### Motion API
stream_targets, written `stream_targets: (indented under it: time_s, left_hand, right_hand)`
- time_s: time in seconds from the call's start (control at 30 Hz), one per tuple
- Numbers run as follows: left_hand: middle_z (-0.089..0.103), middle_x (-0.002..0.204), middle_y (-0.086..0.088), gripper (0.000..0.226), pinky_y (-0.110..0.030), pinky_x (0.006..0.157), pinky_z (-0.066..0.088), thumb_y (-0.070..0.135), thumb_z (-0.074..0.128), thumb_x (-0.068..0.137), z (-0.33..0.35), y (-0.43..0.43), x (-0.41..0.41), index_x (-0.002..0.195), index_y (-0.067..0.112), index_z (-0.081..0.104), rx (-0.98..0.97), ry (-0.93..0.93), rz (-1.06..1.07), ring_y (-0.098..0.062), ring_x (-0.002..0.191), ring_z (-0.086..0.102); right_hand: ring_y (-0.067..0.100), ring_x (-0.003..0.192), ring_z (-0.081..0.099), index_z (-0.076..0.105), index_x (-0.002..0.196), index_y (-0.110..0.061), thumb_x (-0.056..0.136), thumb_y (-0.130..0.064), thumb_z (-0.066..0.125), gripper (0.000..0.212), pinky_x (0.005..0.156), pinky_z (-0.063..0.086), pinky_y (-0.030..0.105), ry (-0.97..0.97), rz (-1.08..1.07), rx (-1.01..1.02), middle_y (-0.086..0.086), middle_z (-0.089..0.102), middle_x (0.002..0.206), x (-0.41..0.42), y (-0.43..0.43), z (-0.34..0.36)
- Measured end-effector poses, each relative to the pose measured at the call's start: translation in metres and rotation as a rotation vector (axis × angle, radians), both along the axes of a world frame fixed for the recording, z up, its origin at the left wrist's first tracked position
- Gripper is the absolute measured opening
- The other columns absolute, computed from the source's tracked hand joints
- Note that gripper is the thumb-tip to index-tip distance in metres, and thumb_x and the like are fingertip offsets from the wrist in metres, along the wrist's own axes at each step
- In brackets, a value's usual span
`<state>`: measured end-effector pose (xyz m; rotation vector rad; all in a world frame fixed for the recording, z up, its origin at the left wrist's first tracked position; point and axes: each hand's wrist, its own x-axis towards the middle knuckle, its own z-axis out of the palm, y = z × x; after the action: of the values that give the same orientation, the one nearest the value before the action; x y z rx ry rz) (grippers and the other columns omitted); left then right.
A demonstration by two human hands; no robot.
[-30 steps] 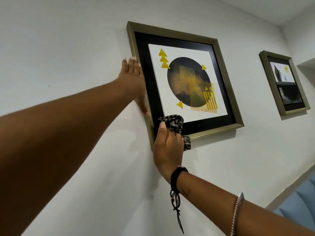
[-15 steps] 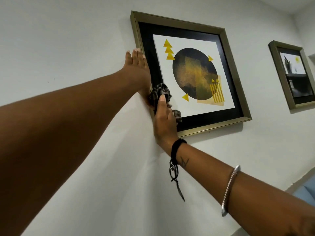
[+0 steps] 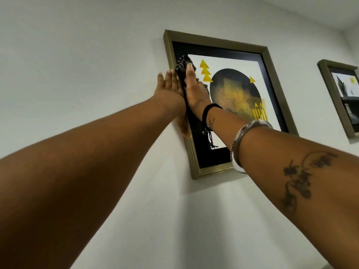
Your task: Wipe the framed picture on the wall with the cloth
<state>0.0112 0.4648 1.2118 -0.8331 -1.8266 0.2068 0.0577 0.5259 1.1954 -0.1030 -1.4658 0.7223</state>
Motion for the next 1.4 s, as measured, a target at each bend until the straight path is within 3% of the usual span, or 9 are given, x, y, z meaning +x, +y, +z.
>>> stream_targets:
  time_s: [0.13, 0.27, 0.47, 0.63, 0.77, 0.9, 1.03, 1.17, 1.4]
  left_hand:
    - [-0.023, 0.161, -0.021, 0.132, -0.053, 0.121, -0.012, 0.07, 0.063, 0.075, -0.001, 0.001, 0.002, 0.153, 0.004, -0.02, 0.003, -0.006, 0.026, -0.035, 0.149, -0.023]
    - [-0.027, 0.16, -0.022, 0.157, -0.056, 0.118, -0.015, 0.08, 0.072, 0.055, -0.002, -0.005, -0.001, 0.15, 0.001, -0.025, -0.038, -0.079, -0.002, -0.036, 0.148, -0.027]
    - [-0.021, 0.161, -0.023, 0.143, -0.057, 0.119, -0.013, 0.076, 0.068, 0.065, -0.005, -0.012, -0.004, 0.153, 0.001, -0.016, -0.03, -0.05, -0.118, -0.037, 0.149, -0.023]
    - [-0.019, 0.161, -0.027, 0.156, -0.057, 0.119, -0.011, 0.073, 0.078, 0.056, -0.011, -0.015, 0.003, 0.151, -0.006, -0.017, -0.029, -0.076, -0.106, -0.039, 0.15, -0.019]
    - [-0.021, 0.161, -0.026, 0.161, -0.057, 0.118, -0.011, 0.075, 0.078, 0.049, -0.01, -0.018, 0.01, 0.151, -0.004, -0.019, -0.042, -0.111, -0.067, -0.039, 0.149, -0.021]
    - [-0.02, 0.16, -0.027, 0.156, -0.058, 0.118, -0.01, 0.074, 0.076, 0.055, -0.009, -0.019, 0.013, 0.151, -0.005, -0.019, -0.052, -0.123, -0.041, -0.04, 0.149, -0.021]
    - [-0.02, 0.16, -0.027, 0.15, -0.059, 0.118, -0.01, 0.069, 0.076, 0.062, -0.009, -0.018, 0.019, 0.151, -0.005, -0.019, -0.051, -0.142, -0.017, -0.042, 0.148, -0.021]
    - [-0.018, 0.161, -0.027, 0.145, -0.058, 0.119, -0.009, 0.068, 0.075, 0.065, -0.009, -0.013, 0.019, 0.152, -0.004, -0.017, -0.048, -0.135, 0.005, -0.042, 0.148, -0.02]
    - [-0.019, 0.161, -0.026, 0.136, -0.057, 0.12, -0.01, 0.059, 0.075, 0.074, -0.012, -0.014, 0.017, 0.151, -0.003, -0.018, -0.022, -0.148, -0.039, -0.04, 0.149, -0.02]
  right_hand:
    - [0.015, 0.098, 0.055, 0.068, 0.119, -0.023, 0.089, -0.074, 0.022, 0.075, 0.089, 0.038, 0.033, -0.018, -0.028, 0.039, 0.005, 0.068, 0.114, -0.003, 0.0, 0.009]
    - [0.015, 0.109, 0.061, 0.069, 0.119, -0.026, 0.088, -0.074, 0.024, 0.072, 0.092, 0.041, 0.031, 0.027, -0.034, 0.073, -0.003, 0.069, 0.113, -0.004, 0.009, -0.017]
    - [0.017, 0.099, 0.063, 0.066, 0.106, -0.007, 0.096, -0.055, 0.029, 0.061, 0.09, 0.048, 0.03, 0.068, -0.079, 0.136, 0.01, 0.071, 0.108, -0.004, 0.026, -0.093]
    - [0.017, 0.073, 0.051, 0.055, 0.078, -0.013, 0.1, -0.037, 0.032, 0.04, 0.07, 0.038, 0.034, 0.017, -0.272, 0.249, -0.01, 0.054, 0.071, 0.006, 0.029, -0.166]
    - [0.03, 0.125, 0.053, 0.059, 0.128, -0.007, 0.1, -0.025, 0.033, 0.043, 0.108, 0.039, 0.04, -0.157, -0.453, 0.504, 0.014, 0.063, 0.131, 0.02, 0.046, -0.215]
    - [0.022, 0.139, 0.04, 0.049, 0.141, -0.013, 0.099, -0.021, 0.032, 0.046, 0.12, 0.02, 0.027, -0.241, -0.579, 0.631, 0.011, 0.055, 0.144, 0.046, 0.074, -0.228]
    - [0.021, 0.132, 0.042, 0.058, 0.132, -0.006, 0.099, -0.022, 0.032, 0.045, 0.116, 0.021, 0.024, -0.238, -0.735, 0.567, 0.016, 0.062, 0.134, 0.072, 0.109, -0.229]
    - [0.03, 0.12, 0.053, 0.064, 0.118, -0.006, 0.101, -0.029, 0.025, 0.048, 0.109, 0.038, 0.04, -0.277, -0.777, 0.436, 0.015, 0.067, 0.122, 0.089, 0.135, -0.231]
    - [0.036, 0.098, 0.058, 0.049, 0.08, -0.018, 0.097, -0.053, 0.023, 0.047, 0.08, 0.039, 0.04, -0.038, -0.629, -0.183, 0.015, 0.059, 0.092, 0.102, 0.157, -0.217]
